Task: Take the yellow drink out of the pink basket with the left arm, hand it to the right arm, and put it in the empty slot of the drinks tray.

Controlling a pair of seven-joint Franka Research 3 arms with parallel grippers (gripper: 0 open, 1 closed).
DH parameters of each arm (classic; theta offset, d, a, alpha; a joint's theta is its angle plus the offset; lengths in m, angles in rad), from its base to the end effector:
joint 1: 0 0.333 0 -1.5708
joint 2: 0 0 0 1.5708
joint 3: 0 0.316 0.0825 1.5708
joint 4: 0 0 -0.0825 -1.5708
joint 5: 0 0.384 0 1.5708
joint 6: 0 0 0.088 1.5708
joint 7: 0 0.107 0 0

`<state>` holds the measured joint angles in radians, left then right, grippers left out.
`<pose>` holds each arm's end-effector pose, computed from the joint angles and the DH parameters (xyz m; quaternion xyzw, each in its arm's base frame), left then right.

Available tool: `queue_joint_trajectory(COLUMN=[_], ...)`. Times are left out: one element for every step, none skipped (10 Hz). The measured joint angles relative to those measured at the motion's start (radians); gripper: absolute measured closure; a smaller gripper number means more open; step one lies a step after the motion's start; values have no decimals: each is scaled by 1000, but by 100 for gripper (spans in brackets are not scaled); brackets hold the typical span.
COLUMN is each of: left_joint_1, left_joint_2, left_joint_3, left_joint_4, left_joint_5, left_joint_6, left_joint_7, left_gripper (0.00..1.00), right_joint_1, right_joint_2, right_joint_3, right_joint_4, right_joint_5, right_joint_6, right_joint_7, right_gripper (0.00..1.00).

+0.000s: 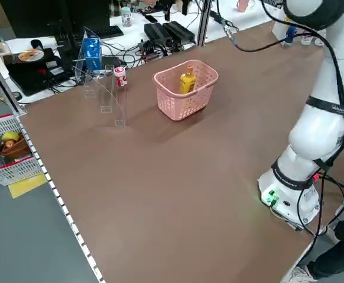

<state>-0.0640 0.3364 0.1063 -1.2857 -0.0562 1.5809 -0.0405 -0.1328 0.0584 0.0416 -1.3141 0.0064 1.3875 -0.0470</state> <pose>0.6531 0.0099 0.5572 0.9990 0.0396 -0.0197 0.0105 0.5483 -0.0503 0.6945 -0.9997 0.0215 -0.0078 0.0038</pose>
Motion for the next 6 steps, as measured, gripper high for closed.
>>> queue_joint_trajectory(left_joint_1=[0,0,0,0,0,0], left_joint_2=[16,24,27,28,28,28], left_joint_3=[-4,-13,-21,-27,-34,-41], left_joint_4=[0,-2,-8,-21,-42,-69], left_joint_5=[0,0,0,0,0,0], left_joint_6=[18,32,41,52,69,95], left_joint_7=[-3,-16,-35,-53,-77,-98], left_gripper=[0,0,0,0,0,0], right_joint_1=[0,0,-1,-3,-4,-4], right_joint_2=[0,0,0,0,0,0], right_joint_3=[0,0,-1,-1,-1,-1], right_joint_4=[0,0,0,0,1,1], right_joint_5=[0,0,0,0,0,0], right_joint_6=[0,0,0,0,0,0], right_joint_7=[0,0,0,0,0,0], right_gripper=[1,1,1,1,1,1])
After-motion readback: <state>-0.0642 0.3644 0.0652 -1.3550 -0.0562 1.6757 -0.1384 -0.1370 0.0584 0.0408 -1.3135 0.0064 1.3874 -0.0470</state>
